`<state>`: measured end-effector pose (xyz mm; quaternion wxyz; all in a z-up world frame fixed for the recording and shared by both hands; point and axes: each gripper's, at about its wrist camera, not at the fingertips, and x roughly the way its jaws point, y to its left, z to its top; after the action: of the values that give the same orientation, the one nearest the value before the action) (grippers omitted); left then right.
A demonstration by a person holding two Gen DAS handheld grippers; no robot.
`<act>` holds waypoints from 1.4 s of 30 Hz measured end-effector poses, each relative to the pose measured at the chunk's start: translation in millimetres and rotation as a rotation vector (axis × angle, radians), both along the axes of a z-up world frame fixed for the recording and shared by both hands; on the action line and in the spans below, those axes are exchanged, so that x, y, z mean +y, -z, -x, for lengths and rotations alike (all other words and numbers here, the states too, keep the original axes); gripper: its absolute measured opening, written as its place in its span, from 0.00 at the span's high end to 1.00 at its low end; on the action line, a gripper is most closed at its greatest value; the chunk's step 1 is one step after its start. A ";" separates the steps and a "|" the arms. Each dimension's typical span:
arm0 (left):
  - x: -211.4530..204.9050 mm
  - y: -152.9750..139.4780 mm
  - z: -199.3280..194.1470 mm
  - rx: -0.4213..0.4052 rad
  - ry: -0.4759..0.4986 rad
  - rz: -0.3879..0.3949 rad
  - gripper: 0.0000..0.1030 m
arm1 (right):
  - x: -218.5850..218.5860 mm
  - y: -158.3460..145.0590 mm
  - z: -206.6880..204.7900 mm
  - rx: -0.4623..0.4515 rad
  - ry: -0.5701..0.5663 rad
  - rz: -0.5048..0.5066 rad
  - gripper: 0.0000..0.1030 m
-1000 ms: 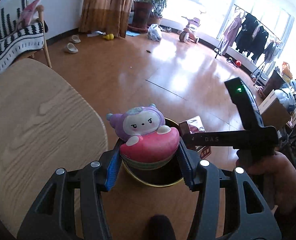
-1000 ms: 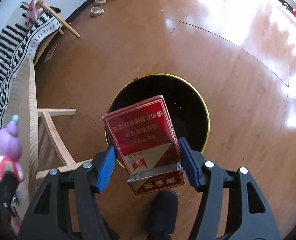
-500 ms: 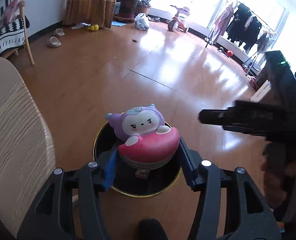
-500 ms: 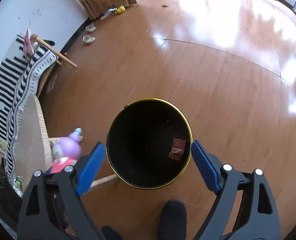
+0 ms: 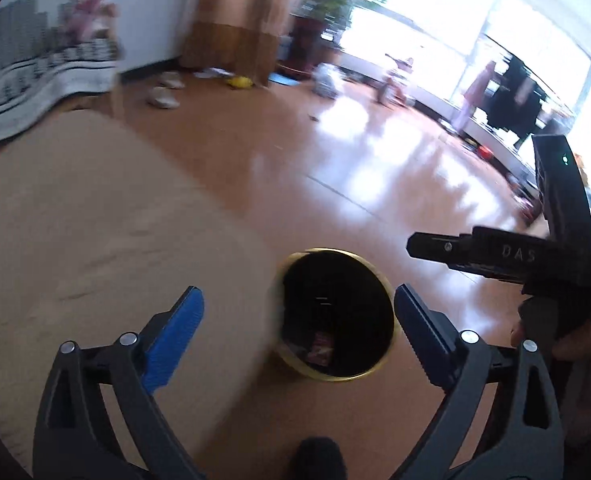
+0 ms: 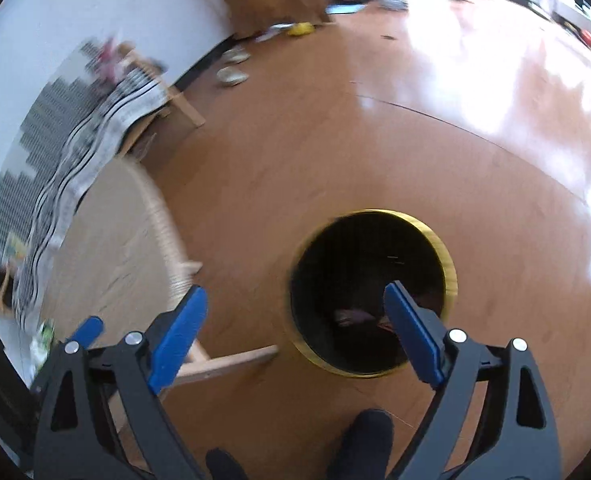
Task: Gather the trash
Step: 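Drop the squishy toy into the bin and return both tools to the table, then grasp the clear plastic bag with left tool while right tool grasps foil wrapper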
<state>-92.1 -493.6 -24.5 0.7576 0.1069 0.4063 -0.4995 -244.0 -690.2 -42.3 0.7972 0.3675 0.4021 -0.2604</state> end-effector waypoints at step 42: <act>536.9 43.9 -255.8 -0.006 -0.814 -0.162 0.09 | 483.3 12.9 -348.8 0.018 -1.041 -0.078 0.74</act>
<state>163.8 43.3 -68.4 0.8837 -0.0016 0.4510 -0.1253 104.9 -206.9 -55.2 0.8034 0.1460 0.5476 0.1826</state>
